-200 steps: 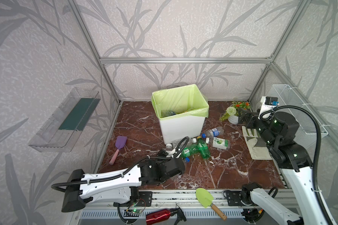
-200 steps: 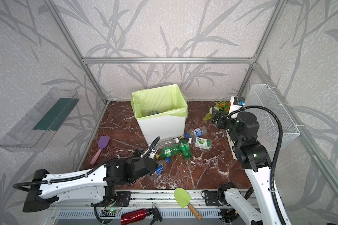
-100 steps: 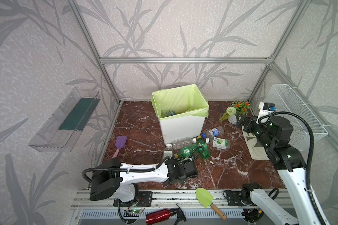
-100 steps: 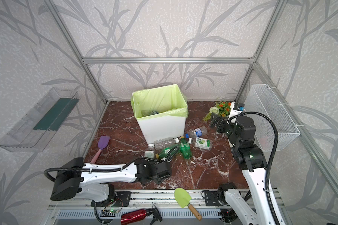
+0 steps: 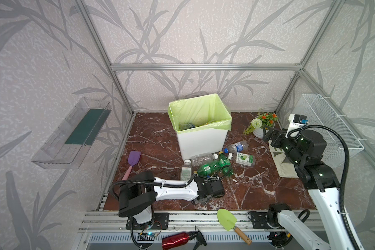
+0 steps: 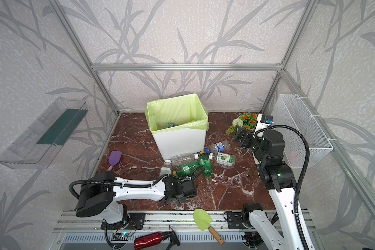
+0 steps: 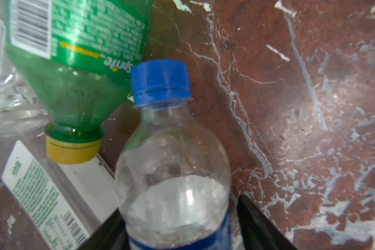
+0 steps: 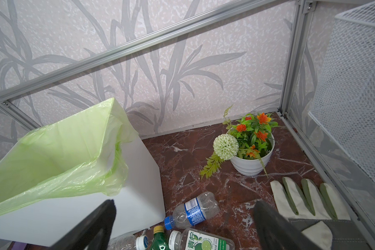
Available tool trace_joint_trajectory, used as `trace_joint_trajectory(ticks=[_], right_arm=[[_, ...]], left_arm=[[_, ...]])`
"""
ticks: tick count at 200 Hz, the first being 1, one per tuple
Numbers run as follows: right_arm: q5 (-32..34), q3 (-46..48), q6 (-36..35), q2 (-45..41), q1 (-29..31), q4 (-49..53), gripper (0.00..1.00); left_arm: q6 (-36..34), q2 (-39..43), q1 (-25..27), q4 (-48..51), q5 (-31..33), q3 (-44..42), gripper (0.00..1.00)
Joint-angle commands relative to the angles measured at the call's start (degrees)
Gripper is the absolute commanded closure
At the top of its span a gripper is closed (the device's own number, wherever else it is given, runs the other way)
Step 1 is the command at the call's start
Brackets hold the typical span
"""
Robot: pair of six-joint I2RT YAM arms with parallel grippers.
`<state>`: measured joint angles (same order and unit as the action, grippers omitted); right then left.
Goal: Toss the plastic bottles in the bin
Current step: 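Grasp the blue-capped water bottle with the left gripper and lift it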
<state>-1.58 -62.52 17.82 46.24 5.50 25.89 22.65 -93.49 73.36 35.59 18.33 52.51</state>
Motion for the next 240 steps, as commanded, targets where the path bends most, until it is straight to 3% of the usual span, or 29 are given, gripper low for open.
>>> trace_joint_trajectory(ticks=[1, 43, 81, 97, 115, 141, 168, 206, 219, 227, 240], right_arm=[[-0.63, 0.56, 0.37, -0.62, -0.75, -1.04, 0.01], [-1.22, 1.18, 0.83, -0.8, -1.96, -1.14, 0.01], [-1.76, 1.87, 2.04, -0.97, -2.77, -1.76, 0.01], [-1.74, 2.57, 2.47, -1.23, -2.88, -2.22, 0.01], [-2.06, 3.19, 2.88, -1.33, -3.17, -2.34, 0.01], [-2.55, 3.37, 3.1, -1.72, -3.52, -2.25, 0.01], [-2.63, 3.29, 3.27, -2.53, -3.74, -1.9, 0.01], [-2.54, 3.99, 3.19, -3.59, -4.17, -0.97, 0.01], [-3.07, 3.69, 3.01, -3.59, -4.4, -0.52, 0.01], [-3.49, 3.48, 2.87, -3.4, -4.4, -0.49, 0.01], [-4.03, 2.8, 2.6, -3.16, -4.52, -0.01, 0.01]], left_arm=[[0.08, 0.13, -0.22, -0.6, -0.53, 0.71, 0.39], [0.05, 6.17, 0.33, -0.62, 2.96, 1.0, 0.5], [-4.54, 21.77, 1.01, -0.85, 7.04, 0.58, 0.53], [-9.84, 30.63, 0.99, -1.84, 9.05, 1.6, 0.54], [-17.64, 40.99, 0.99, -7.26, 16.29, 2.94, 0.55], [-35.65, 51.61, 0.87, -19.58, 21.47, 7.24, 0.55], [-52.08, 52.51, 0.85, -29.21, 20.35, 16.1, 0.56], [-64.22, 46.94, -0.98, -46.8, 18.55, 21.93, 0.64], [-61.0, 43.93, -6.12, -45.79, 15.56, 24.26, 0.63], [-53.92, 41.95, -12.5, -42.36, 11.96, 25.91, 0.62], [-38.52, 38.01, -26.06, -34.5, 0.63, 28.36, 0.62]])
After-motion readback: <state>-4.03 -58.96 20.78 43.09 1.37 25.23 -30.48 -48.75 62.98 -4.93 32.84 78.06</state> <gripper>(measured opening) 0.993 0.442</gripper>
